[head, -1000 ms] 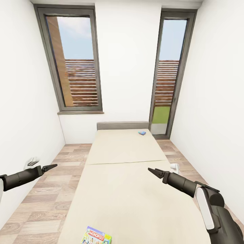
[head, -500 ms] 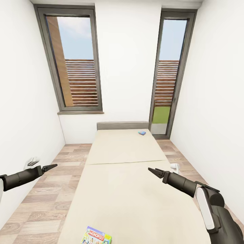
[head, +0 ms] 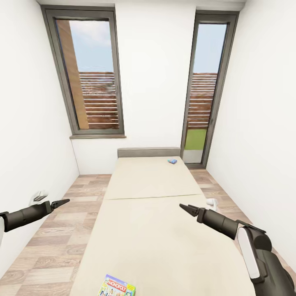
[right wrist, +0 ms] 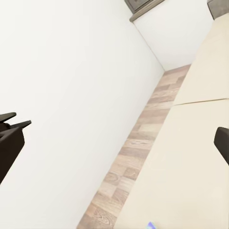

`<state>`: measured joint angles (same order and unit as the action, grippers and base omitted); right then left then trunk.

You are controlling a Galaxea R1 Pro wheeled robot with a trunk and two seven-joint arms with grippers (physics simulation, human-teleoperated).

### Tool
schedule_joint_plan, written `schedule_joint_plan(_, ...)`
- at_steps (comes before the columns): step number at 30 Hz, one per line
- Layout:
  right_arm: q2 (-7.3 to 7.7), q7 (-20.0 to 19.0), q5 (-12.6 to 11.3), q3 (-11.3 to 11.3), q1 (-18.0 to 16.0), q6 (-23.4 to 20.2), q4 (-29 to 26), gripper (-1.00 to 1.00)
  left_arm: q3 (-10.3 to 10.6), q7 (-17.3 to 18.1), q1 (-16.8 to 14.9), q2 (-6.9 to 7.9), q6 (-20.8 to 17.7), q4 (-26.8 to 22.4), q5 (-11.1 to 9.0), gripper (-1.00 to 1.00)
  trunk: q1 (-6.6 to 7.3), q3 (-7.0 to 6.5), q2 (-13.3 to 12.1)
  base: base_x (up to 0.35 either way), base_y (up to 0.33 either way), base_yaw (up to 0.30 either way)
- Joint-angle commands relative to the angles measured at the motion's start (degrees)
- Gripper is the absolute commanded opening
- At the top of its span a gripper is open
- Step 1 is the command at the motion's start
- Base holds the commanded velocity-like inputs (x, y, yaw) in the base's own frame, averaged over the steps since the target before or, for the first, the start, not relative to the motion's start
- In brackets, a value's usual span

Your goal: Put all the toys in the child's room - the three board games (two on the bed and one on the table), the two jigsaw puzzles on the table, and the tennis ball on the table - inside the toy box on the table in the child's room.

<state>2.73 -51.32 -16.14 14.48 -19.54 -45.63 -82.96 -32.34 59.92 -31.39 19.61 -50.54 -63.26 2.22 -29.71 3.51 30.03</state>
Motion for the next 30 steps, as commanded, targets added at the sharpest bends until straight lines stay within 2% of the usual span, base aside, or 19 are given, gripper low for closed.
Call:
schedule_joint_plan(1, 0.0, -0.1, -0.1, 0.0, -0.1, -0.3, 0.0, 1.0, -0.1, 0.4, -0.1, -0.02, -0.4, 0.0, 0.2, 1.0, -0.03, 0.12, 0.1, 0.0, 0.0, 0.0)
schedule_joint_plan(7, -0.07, 1.3, -0.2, -0.1, -0.1, -0.8, 0.4, 1.0, -0.1, 0.4, -0.1, -0.04, -0.4, 0.0, 0.2, 1.0, -0.03, 0.12, 0.1, 0.0, 0.0, 0.0)
schedule_joint_plan(13, -0.41, 5.7, -0.7, -0.1, -0.1, -1.1, 0.8, 1.0, -0.1, 0.4, -0.1, -0.26, -0.4, 0.0, 0.2, 1.0, -0.03, 0.12, 0.1, 0.0, 0.0, 0.0)
schedule_joint_plan(15, -0.83, 7.2, -0.8, -0.1, -0.1, -1.1, 1.1, 1.0, -0.1, 0.4, -0.1, -0.41, -0.4, 0.0, 0.3, 1.0, -0.03, 0.12, 0.1, 0.0, 0.0, 0.0)
schedule_joint_plan(18, -2.27, 9.7, -0.9, -0.1, -0.2, -1.3, 2.4, 1.0, -0.1, 0.4, -0.1, -0.64, -0.4, 0.0, 0.3, 1.0, -0.03, 0.12, 0.1, 0.0, 0.0, 0.0)
schedule_joint_plan(24, -4.12, 12.1, -1.0, 0.0, -0.6, -1.9, 6.1, 1.0, -0.2, 0.4, -0.1, -0.77, -0.4, 0.0, 0.3, 1.0, -0.03, 0.12, 0.1, -0.051, 0.014, 0.0)
schedule_joint_plan(30, -4.49, 12.6, -1.6, 0.1, -0.8, -2.0, 7.7, 1.0, -0.2, 0.4, -0.1, -0.8, -0.4, 0.0, 0.2, 1.0, -0.03, 0.12, 0.1, -0.21, 0.105, 0.0)
